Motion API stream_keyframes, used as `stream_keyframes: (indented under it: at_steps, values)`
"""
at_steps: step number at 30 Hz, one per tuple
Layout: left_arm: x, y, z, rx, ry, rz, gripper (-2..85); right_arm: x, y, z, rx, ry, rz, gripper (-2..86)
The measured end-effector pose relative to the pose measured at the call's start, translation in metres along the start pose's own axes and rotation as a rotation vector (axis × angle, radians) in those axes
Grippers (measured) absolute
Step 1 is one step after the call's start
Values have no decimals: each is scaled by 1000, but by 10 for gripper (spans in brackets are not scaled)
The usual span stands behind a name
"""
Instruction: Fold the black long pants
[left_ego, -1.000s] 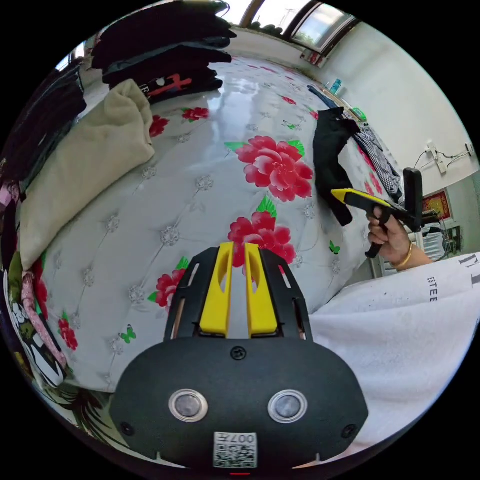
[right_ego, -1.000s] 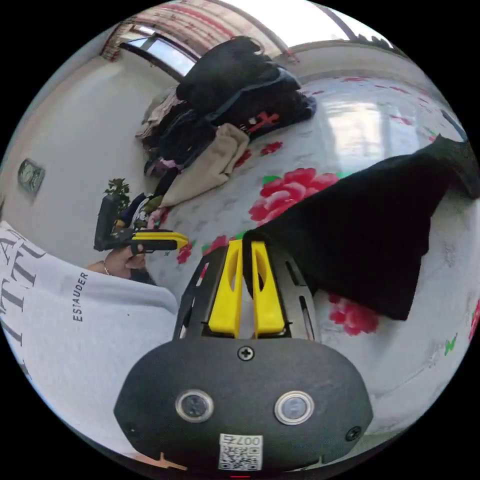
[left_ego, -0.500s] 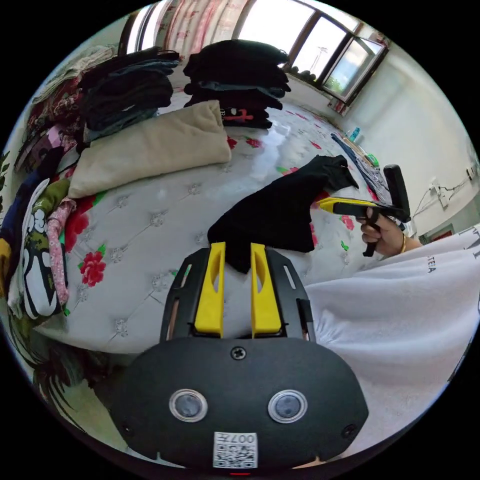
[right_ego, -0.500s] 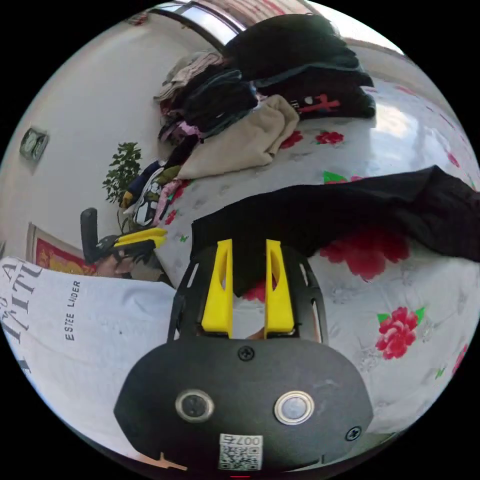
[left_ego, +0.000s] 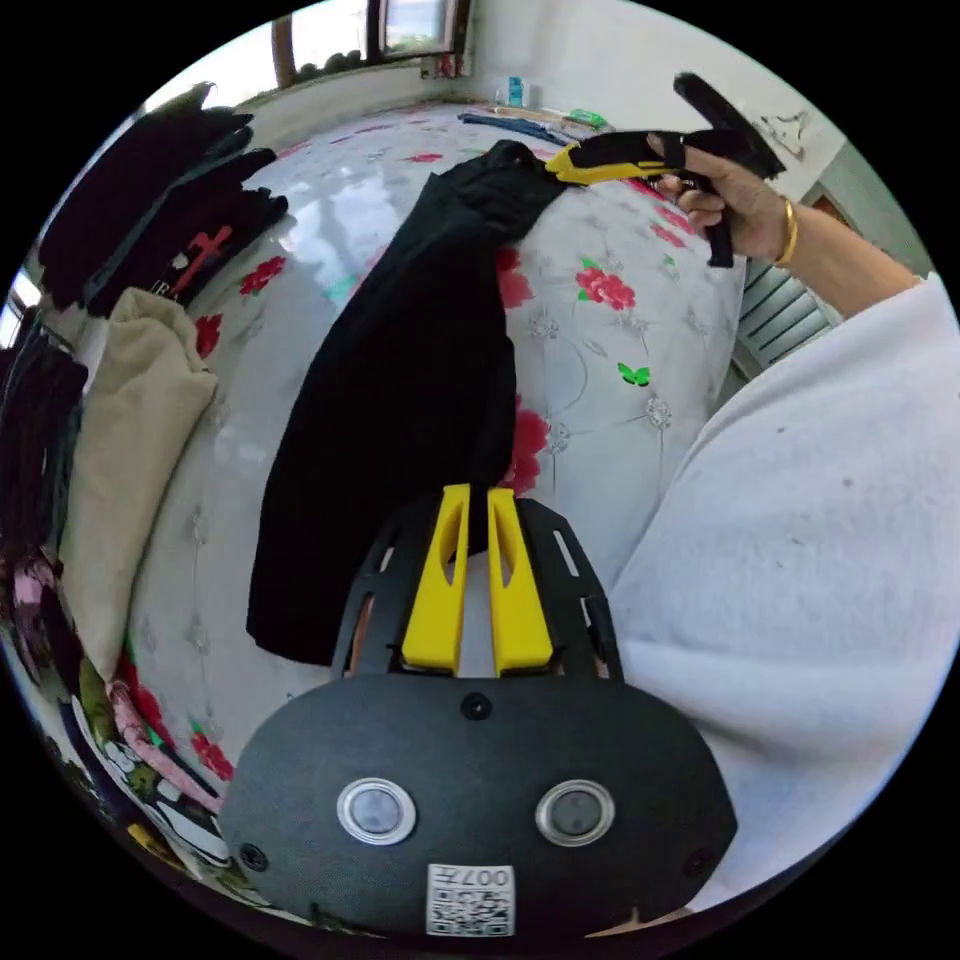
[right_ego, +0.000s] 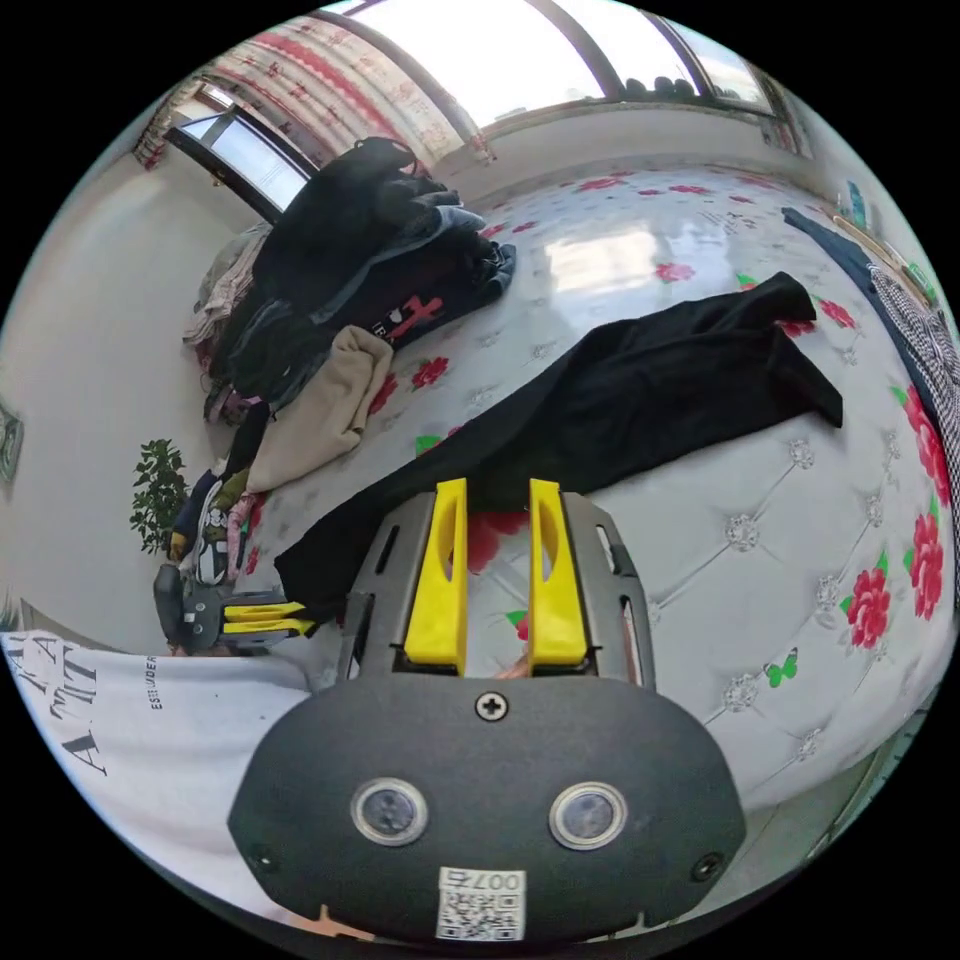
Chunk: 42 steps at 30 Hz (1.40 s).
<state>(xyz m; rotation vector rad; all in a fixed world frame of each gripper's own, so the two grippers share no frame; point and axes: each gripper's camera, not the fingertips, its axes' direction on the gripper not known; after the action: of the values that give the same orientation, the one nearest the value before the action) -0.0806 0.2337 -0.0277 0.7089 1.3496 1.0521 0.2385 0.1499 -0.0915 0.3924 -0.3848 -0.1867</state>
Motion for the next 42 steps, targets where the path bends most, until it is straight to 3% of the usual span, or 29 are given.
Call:
stream_keyframes:
  at_steps: [2, 4, 7, 10, 16, 22, 24, 28, 33, 36, 39, 42]
  values:
    - [-26, 40, -51, 134, 114, -149, 3, 11, -14, -1, 13, 5, 16, 83]
    - [-64, 105, -119, 316, 121, -398, -1, 21, -28, 0, 30, 31, 30, 87]
    - [-98, 166, -174, 444, 83, -637, -4, 39, -55, 9, 32, 51, 64, 98]
    - [-120, 192, -195, 450, -12, -814, -4, 60, -85, 25, 11, 71, 120, 109]
    - [-138, 189, -196, 459, -7, -952, -5, 78, -155, 73, -90, 106, 122, 123]
    - [-157, 168, -203, 452, -1, -987, -5, 74, -207, 151, -274, 225, 75, 120]
    - [-166, 157, -206, 454, -1, -979, -6, 60, -209, 169, -285, 483, 13, 86]
    - [-195, 129, -223, 483, -45, -968, -6, 60, -226, 162, -306, 438, -19, 28]
    - [-208, 113, -279, 617, -112, -867, -6, 74, -222, 7, 230, 2, 36, 6]
    - [-189, 119, -308, 672, -183, -803, -5, 65, -184, -72, 425, -141, -52, 5]
    - [-160, 137, -319, 723, -206, -742, -5, 59, -129, -120, 508, -139, -72, 6]
    - [-134, 162, -305, 682, -198, -718, -3, 75, -64, -129, 425, -60, -47, 12]
